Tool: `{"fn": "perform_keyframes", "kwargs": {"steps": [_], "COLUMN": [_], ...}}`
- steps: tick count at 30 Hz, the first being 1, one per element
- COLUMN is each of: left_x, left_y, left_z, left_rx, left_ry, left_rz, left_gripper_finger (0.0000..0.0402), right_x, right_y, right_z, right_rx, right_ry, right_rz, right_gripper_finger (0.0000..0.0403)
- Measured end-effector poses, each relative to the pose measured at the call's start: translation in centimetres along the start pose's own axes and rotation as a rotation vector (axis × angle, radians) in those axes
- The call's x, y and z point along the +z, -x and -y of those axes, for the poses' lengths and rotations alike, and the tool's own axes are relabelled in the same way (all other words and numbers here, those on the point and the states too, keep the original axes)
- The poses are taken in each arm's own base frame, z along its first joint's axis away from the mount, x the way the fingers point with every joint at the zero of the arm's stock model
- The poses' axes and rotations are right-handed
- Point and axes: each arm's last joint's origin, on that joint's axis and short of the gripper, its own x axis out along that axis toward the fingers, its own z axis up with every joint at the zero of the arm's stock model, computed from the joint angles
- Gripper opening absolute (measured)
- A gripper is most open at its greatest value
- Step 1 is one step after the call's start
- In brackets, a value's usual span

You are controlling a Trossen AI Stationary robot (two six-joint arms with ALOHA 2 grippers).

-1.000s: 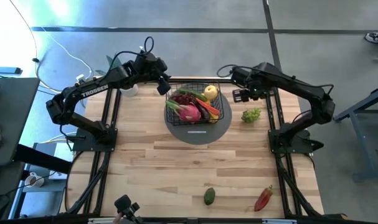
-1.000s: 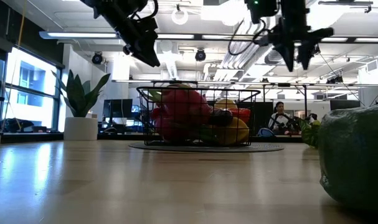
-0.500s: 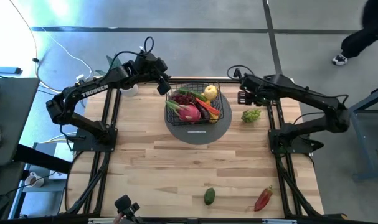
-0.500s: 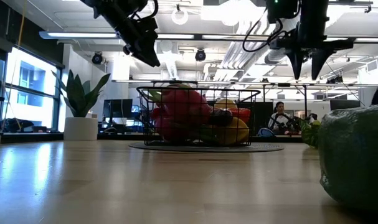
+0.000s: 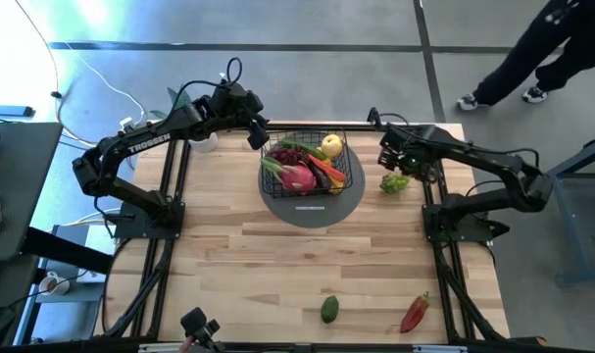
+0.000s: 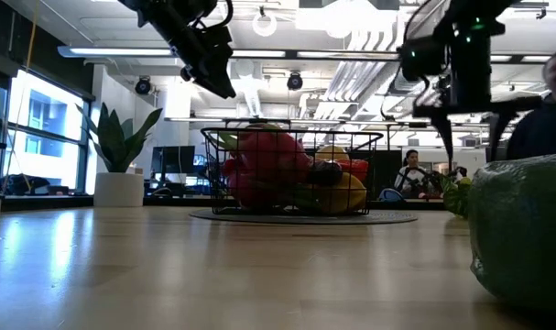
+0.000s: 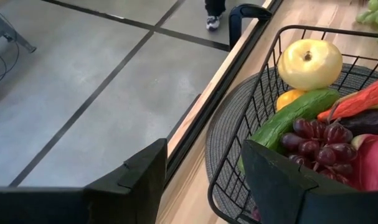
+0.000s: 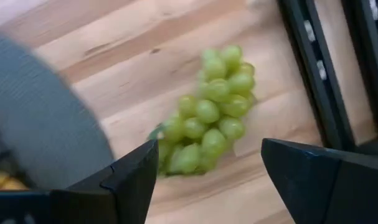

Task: Build produce basket
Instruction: Put the green grapes into the wire basket

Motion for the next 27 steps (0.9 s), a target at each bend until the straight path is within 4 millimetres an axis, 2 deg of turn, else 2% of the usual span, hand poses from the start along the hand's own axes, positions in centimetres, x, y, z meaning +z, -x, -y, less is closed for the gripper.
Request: {"fn": "perform_keyframes", "kwargs": {"steps": [9, 20, 27], "left_x": [0.0, 0.0, 0.3], "left_y": [0.0, 0.0, 0.0], "left_z": [0.0, 0.0, -0.1], "left_rx": [0.000, 0.001, 0.006], "left_ry": [0.000, -0.008, -0.005], "left_rz": [0.001, 0.005, 0.028], "left_gripper_finger": [0.0196, 0.0196, 0.0196], "right_x": [0.0, -0.1, 0.2], "right_y": [-3.3, -4.3, -6.6], "right_z": [0.1, 0.4, -0.7], "right_rx": [0.080, 0.036, -0.049], "right_ry": [-0.200, -0.268, -0.264], "right_rz": [-0.012, -0.038, -0.054], "right_gripper_finger": [0.0268, 0.0268, 0.0268]}}
